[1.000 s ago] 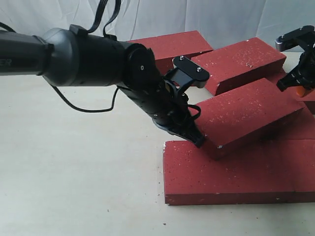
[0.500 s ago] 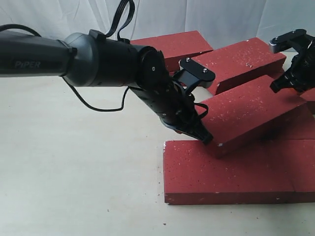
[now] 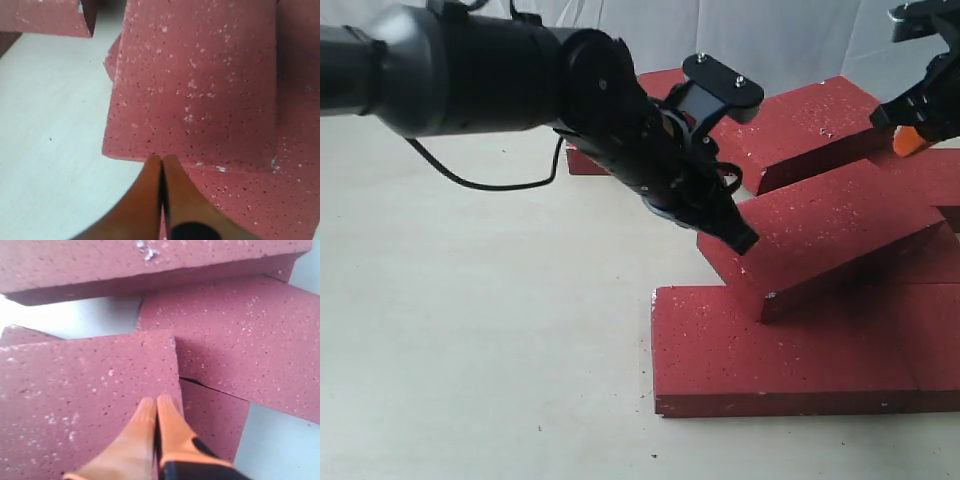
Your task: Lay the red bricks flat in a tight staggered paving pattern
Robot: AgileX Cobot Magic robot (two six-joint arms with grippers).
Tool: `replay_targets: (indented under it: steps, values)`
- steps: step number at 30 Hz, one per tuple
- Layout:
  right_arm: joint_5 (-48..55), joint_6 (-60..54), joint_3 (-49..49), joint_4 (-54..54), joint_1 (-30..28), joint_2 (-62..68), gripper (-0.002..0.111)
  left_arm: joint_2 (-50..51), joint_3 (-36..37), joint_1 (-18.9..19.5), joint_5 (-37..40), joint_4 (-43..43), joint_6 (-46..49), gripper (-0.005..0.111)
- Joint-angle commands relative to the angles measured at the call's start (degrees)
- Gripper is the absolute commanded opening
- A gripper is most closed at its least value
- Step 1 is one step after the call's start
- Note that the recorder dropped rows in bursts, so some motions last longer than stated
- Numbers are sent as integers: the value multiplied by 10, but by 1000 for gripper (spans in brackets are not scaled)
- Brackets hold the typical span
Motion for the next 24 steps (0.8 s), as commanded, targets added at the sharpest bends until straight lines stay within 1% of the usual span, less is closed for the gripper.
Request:
replay_targets:
  steps: [1,2,4,5,8,10,16,18,24]
  values:
    - [14,-7,-3,-7,-3,-37,-1,-35,0,11,42,9,-11,0]
    - [8,15,-3,-47,-3,-41,-1,-35,4,17,73,12,-16,0]
    - [7,45,-3,-98,-3,-26,-1,-27,32,15,80,12,-16,0]
    - [7,45,-3,-102,-3,-15,-1,-21,41,12,75,7,-16,0]
    - [-2,45,-3,-139,-3,41,-1,9,54,-7,9,-5,-10,0]
    - [-10,45,-3,-156,-3,71,-1,24,54,-10,-17,-20,3,0]
    - [-12,26,-3,-142,-3,100,-1,49,53,-11,-61,-34,5,0]
    - [-5,19,-3,-131,-3,100,-1,59,41,-11,-71,-42,14,0]
    - [19,-61,-3,-29,-3,100,-1,80,13,-14,-71,-55,15,0]
